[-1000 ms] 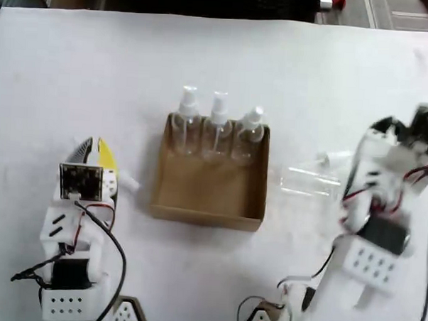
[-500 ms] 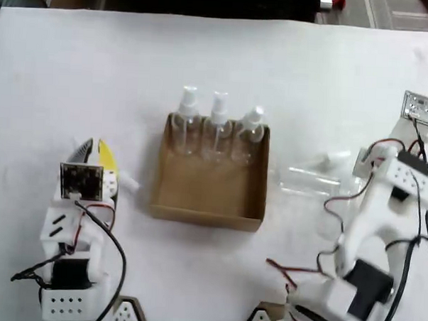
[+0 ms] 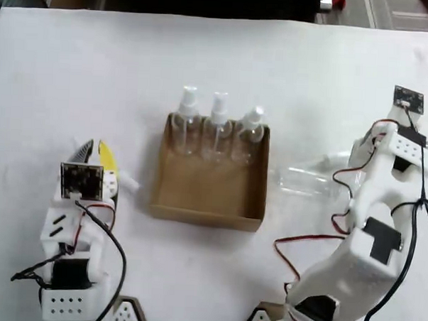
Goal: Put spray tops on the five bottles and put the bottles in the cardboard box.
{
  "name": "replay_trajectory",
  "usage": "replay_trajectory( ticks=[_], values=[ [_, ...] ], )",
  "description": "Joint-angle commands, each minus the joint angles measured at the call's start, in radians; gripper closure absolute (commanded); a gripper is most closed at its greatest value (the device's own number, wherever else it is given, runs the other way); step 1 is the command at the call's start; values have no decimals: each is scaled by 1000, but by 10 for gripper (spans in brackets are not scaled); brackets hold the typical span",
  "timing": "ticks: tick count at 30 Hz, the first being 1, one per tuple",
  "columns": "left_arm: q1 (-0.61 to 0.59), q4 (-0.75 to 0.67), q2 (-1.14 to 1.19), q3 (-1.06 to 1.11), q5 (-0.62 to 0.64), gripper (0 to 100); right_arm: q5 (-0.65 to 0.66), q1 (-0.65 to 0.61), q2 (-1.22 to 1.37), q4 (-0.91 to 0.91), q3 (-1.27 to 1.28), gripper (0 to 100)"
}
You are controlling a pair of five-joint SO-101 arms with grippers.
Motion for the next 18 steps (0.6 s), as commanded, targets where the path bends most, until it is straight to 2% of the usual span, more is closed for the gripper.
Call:
replay_trajectory(
  ticks=[1, 6, 11, 18],
  values=[
    [1, 0, -15, -3, 11, 944, -43, -28, 13, 42, -80, 808],
    [1, 0, -15, -3, 11, 944, -60, -44, 48, 68, -112, 816],
    [1, 0, -15, -3, 11, 944, -25, -48, 81, 67, -115, 928],
    [1, -2, -15, -3, 11, 944, -26, -48, 110, 58, -118, 918]
  ],
)
